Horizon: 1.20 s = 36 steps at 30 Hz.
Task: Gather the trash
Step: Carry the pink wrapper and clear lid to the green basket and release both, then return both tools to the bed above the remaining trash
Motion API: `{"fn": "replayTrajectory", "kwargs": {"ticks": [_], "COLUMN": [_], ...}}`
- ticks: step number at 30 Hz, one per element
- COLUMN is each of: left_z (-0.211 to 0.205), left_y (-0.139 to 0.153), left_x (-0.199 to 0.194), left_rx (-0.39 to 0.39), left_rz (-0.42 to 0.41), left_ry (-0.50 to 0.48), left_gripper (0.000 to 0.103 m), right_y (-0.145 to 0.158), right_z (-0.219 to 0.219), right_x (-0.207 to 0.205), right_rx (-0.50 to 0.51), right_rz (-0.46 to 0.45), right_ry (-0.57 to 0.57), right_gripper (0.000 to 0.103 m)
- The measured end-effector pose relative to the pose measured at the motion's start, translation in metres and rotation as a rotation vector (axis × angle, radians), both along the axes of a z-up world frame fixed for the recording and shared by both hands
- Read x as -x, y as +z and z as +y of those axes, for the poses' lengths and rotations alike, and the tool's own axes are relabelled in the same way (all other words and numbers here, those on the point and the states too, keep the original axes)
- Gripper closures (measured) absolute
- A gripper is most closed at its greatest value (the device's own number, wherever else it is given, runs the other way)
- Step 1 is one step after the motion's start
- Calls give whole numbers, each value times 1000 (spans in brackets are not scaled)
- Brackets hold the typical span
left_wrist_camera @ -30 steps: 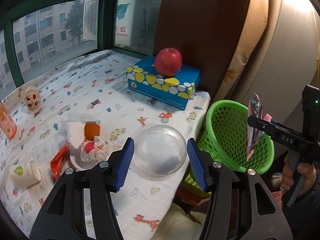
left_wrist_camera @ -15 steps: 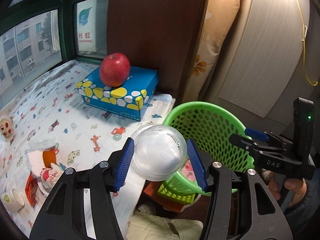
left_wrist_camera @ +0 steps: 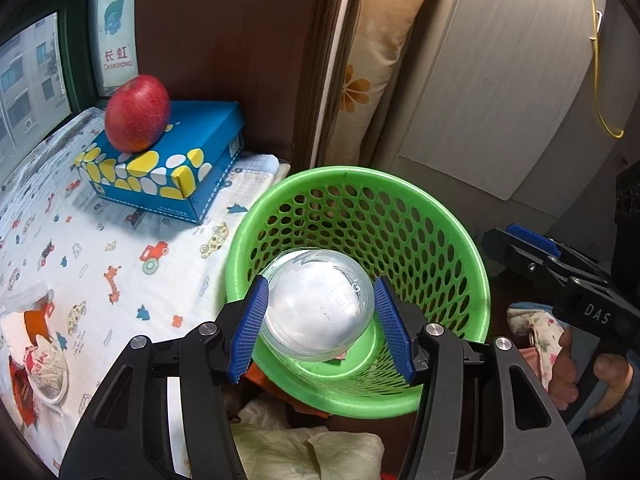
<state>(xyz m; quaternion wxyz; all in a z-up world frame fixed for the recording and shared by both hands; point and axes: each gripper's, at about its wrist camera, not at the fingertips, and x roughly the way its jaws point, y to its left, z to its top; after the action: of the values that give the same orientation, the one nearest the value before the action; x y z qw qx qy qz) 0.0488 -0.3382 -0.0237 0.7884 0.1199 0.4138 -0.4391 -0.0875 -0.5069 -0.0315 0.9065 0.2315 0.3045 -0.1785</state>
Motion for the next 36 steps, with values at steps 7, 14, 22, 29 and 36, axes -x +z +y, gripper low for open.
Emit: {"fn": "replayTrajectory", "kwargs": {"ticks": [7, 14, 22, 29, 36], "left_z": [-32, -49, -18, 37, 99], "left_y": [-21, -35, -21, 4, 9], "left_x": [5, 7, 5, 0, -16], "left_rx": [-35, -27, -12, -2, -23], "left_rz": [49, 93, 52, -31, -71], "left_ry": [-40, -60, 4, 114, 265], "left_gripper": [48, 32, 32, 32, 32], "right_y": [-8, -13, -7, 6, 11], "right_z": [-17, -23, -12, 26, 76], "right_x": [16, 26, 23, 3, -26], "right_rx": [-24, -38, -40, -21, -11], "right_rz": [2, 1, -13, -30, -25], "right_ry": [-38, -49, -21, 77, 197], "right_gripper": [22, 22, 22, 21, 20]}}
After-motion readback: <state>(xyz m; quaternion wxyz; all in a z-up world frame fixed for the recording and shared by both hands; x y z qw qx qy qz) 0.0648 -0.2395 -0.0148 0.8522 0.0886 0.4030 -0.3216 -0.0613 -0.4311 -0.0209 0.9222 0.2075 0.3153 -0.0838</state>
